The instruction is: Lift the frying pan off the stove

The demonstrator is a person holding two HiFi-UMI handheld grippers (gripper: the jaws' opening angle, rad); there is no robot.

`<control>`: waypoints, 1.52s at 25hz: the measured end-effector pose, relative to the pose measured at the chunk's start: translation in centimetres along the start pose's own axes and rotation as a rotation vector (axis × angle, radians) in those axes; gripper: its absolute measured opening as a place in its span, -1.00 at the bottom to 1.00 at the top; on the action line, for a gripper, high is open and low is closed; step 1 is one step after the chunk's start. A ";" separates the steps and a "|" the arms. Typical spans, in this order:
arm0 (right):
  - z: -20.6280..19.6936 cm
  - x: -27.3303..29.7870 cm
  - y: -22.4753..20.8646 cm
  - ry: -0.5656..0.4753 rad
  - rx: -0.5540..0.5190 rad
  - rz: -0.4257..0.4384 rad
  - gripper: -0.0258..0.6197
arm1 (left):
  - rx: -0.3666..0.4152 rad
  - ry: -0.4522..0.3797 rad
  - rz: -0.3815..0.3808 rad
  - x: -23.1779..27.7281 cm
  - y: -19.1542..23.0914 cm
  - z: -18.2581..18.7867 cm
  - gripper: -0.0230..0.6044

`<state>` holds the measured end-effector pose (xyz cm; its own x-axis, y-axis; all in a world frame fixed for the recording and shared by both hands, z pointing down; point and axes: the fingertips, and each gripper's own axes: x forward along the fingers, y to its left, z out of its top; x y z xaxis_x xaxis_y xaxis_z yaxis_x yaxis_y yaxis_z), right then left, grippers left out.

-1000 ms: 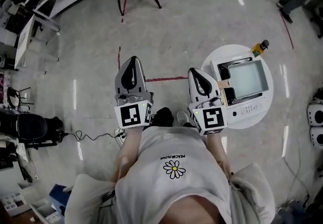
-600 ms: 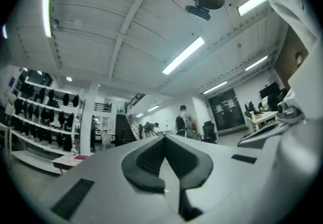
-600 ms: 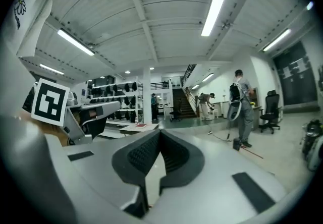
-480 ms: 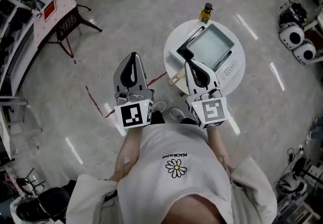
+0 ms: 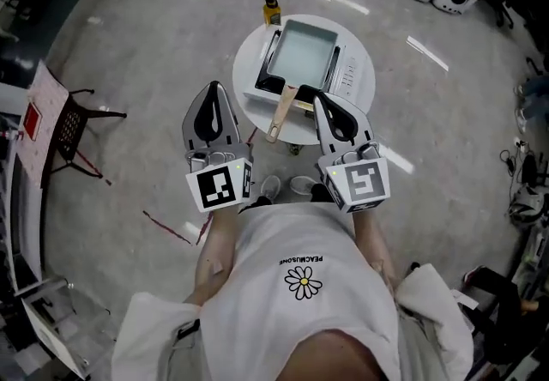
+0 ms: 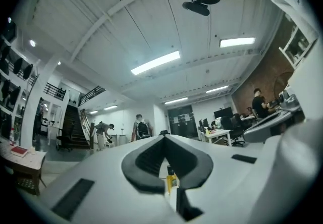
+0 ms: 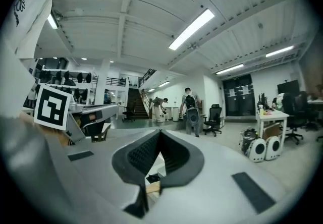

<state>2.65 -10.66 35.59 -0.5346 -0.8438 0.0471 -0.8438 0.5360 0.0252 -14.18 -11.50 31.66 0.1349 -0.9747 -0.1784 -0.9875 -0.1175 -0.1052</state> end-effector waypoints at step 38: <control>-4.5 1.5 -2.5 0.185 0.289 -0.040 -0.62 | -0.029 0.029 -0.132 3.3 -1.4 -2.0 -0.93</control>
<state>4.19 -13.15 40.06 -0.5057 -0.8307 0.2328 -0.8563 0.4507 -0.2521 -12.48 -14.93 33.20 0.2616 -0.9554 -0.1369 -0.9634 -0.2498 -0.0975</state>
